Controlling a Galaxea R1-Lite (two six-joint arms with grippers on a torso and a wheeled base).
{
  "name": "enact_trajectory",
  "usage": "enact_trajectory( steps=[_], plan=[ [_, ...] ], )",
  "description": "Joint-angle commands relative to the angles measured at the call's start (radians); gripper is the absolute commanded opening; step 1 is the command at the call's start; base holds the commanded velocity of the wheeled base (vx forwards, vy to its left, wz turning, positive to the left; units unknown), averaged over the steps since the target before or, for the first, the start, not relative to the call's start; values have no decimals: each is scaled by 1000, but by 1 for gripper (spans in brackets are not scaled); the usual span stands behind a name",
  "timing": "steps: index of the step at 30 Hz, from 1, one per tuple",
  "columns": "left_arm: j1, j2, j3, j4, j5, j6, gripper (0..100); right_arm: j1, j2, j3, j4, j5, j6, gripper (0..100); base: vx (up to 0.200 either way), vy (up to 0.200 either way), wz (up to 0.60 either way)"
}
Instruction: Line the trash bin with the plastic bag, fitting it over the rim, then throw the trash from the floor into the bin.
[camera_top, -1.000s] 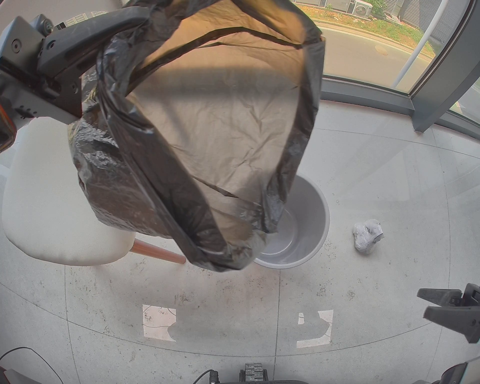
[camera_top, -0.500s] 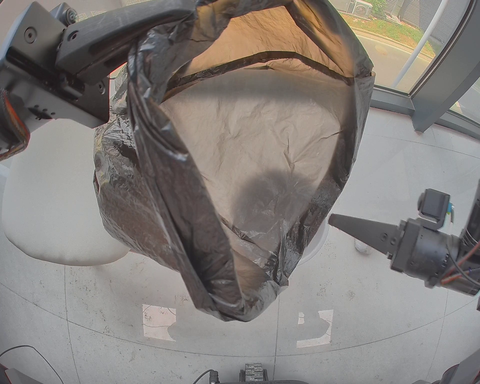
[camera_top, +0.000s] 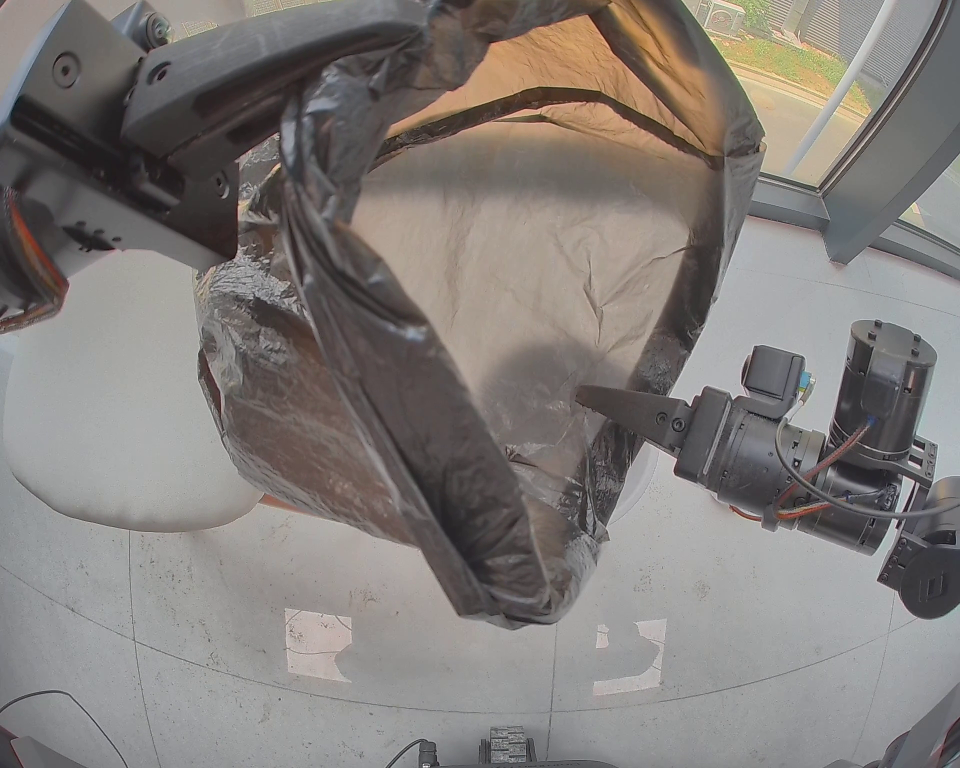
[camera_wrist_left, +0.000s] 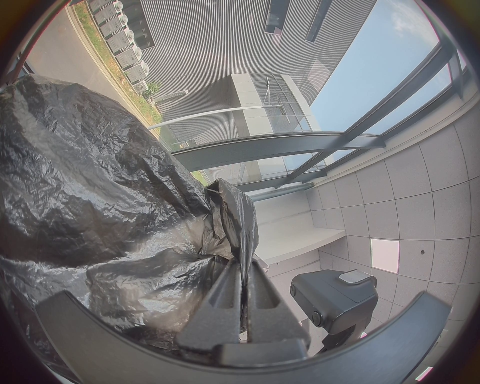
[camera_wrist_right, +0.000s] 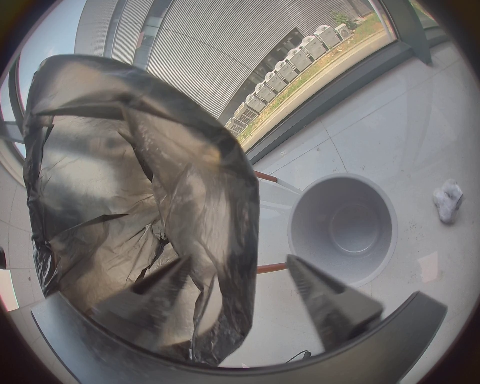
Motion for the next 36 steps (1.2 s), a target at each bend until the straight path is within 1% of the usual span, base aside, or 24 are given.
enact_trajectory(
  steps=[1, 4, 7, 9, 10, 11, 13, 16, 17, 20, 22, 24, 26, 28, 29, 32, 36],
  plan=[
    [-19, 1, 0, -1, 0, -1, 0, -2, 6, -7, 0, 3, 40, 0, 0, 0, 0],
    [-21, 1, 7, 1, 0, -1, 0, -7, 2, -13, 0, 0, 96, 0, 0, 0, 0],
    [-19, 1, 27, -1, 1, 8, 0, -21, -11, -18, 0, -1, 116, 0, 0, 0, 0],
    [-19, 1, 42, -1, 3, 18, 0, -70, -50, -21, 12, 8, 105, 0, 0, 0, 0],
    [-19, 1, 42, -1, 3, 18, 0, -70, -50, -21, 12, 8, 105, 0, 0, 0, 0],
    [-19, 5, 49, -1, 3, 28, 0, -105, -74, -49, 15, 14, 96, 0, 0, 0, 0],
    [-21, 17, 55, -2, 1, 31, 0, -143, -105, -73, 27, 16, 94, 0, 0, 0, 0],
    [-22, 24, 56, -2, 1, 32, 0, -180, -171, -78, 102, 28, 93, 0, 0, 0, 0],
    [-29, 40, 58, -2, 0, 32, 0, -197, -228, -73, 202, 57, 93, 0, 0, 0, 0],
    [-39, 70, 62, -2, 0, 34, 0, -214, -329, -72, 426, 129, 88, 0, 0, 0, 0],
    [-41, 89, 65, -2, 0, 35, 0, -219, -373, -75, 550, 166, 60, 0, 0, 0, 0],
    [-42, 113, 70, -10, 0, 37, 0, -219, -392, -75, 616, 175, 13, 0, 0, 0, 0],
    [-55, 143, 76, -47, 0, 37, 0, -222, -395, -70, 649, 174, -39, 0, 0, 0, 0],
    [-65, 161, 88, -76, 1, 35, 0, -232, -393, -65, 656, 174, -59, 0, 0, 0, 0],
    [-68, 190, 113, -140, -2, 32, 0, -246, -390, -59, 676, 174, -81, 0, 0, 0, 0],
    [-68, 241, 150, -243, -8, 32, 0, -248, -389, -59, 699, 172, -113, 0, 0, 0, 0],
    [-68, 290, 173, -341, -9, 31, 0, -260, -383, -59, 699, 171, -145, 0, 0, 0, 0]
  ],
)
